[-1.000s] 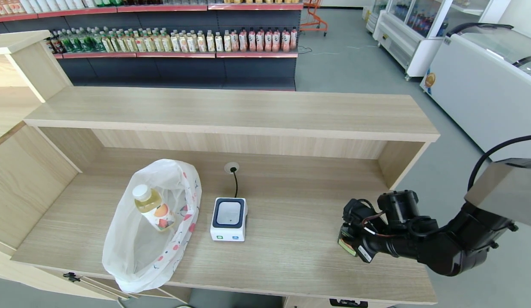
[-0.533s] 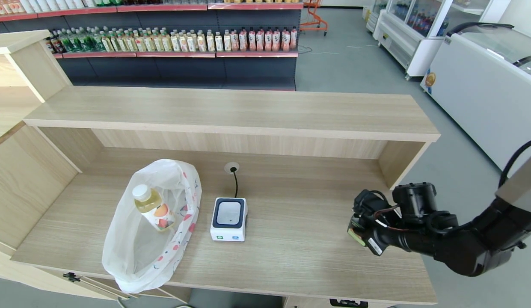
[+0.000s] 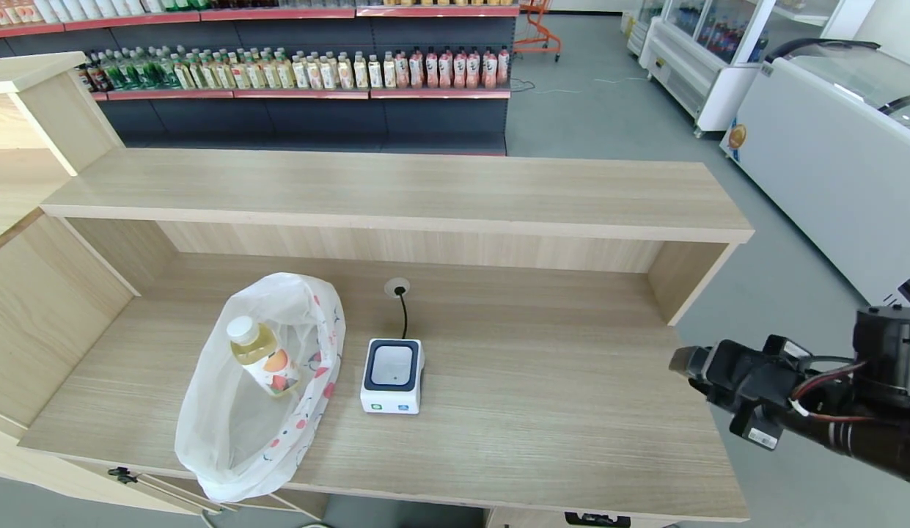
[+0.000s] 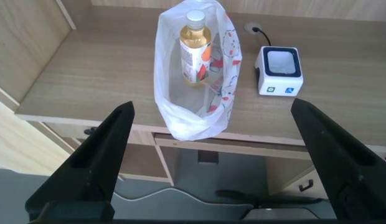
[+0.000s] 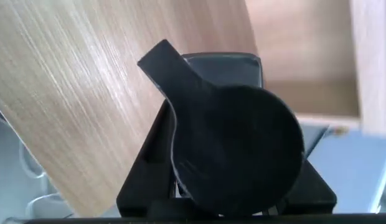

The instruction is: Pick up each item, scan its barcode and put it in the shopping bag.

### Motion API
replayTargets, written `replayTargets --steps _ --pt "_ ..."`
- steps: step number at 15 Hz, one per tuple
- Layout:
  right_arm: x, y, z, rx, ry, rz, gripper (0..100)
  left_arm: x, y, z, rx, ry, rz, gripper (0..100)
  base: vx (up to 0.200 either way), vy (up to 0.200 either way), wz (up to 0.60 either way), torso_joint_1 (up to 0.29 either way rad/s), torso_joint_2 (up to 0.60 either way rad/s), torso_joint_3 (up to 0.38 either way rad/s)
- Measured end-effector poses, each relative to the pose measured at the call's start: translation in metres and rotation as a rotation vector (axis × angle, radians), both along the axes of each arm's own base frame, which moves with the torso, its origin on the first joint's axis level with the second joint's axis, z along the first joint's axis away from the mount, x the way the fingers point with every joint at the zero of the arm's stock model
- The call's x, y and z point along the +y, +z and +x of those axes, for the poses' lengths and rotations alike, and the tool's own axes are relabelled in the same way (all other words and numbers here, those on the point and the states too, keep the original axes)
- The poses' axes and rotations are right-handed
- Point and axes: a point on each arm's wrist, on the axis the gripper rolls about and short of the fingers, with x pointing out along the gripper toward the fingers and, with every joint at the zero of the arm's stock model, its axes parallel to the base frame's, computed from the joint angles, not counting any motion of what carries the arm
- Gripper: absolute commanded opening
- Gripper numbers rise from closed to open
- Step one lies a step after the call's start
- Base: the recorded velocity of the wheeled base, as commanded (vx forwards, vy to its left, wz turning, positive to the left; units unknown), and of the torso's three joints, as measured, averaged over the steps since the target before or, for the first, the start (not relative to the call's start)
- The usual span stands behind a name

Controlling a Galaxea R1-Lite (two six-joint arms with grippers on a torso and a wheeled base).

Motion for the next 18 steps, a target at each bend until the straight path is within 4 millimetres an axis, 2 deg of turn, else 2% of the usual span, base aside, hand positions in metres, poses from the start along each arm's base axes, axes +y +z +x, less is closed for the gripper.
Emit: replayTargets --steps 1,3,4,7,9,12,14,18 --pt "0.001 0.005 -0.005 -0.051 0.132 -0.052 0 0.0 0.0 0.0 0.0 0.0 0.0 100 0.0 0.0 0.0 0.0 0.0 0.0" --pt "0.0 0.01 -0.01 -0.12 0.259 -0.114 0 0.0 0.0 0.0 0.0 0.0 0.0 100 0.0 0.0 0.0 0.0 0.0 0.0" --pt "0.002 0.009 -0.012 -0.179 0.424 -0.188 0 0.0 0.0 0.0 0.0 0.0 0.0 100 0.0 0.0 0.0 0.0 0.0 0.0" --pt "0.012 -0.008 -0.014 -0.482 0.941 -0.559 0 0.0 0.0 0.0 0.0 0.0 0.0 100 0.0 0.0 0.0 0.0 0.0 0.0" --pt "0.037 -0.023 -0.014 -0.617 1.216 -0.547 0 0.0 0.0 0.0 0.0 0.0 0.0 100 0.0 0.0 0.0 0.0 0.0 0.0" --pt "0.073 -0.037 -0.001 -0.773 1.403 -0.551 0 0.0 0.0 0.0 0.0 0.0 0.0 100 0.0 0.0 0.0 0.0 0.0 0.0" --pt "0.091 -0.046 0.011 -0.829 1.464 -0.543 0 0.0 0.0 0.0 0.0 0.0 0.0 100 0.0 0.0 0.0 0.0 0.0 0.0" --pt "0.14 -0.053 0.029 -0.941 1.606 -0.442 0 0.0 0.0 0.0 0.0 0.0 0.0 100 0.0 0.0 0.0 0.0 0.0 0.0"
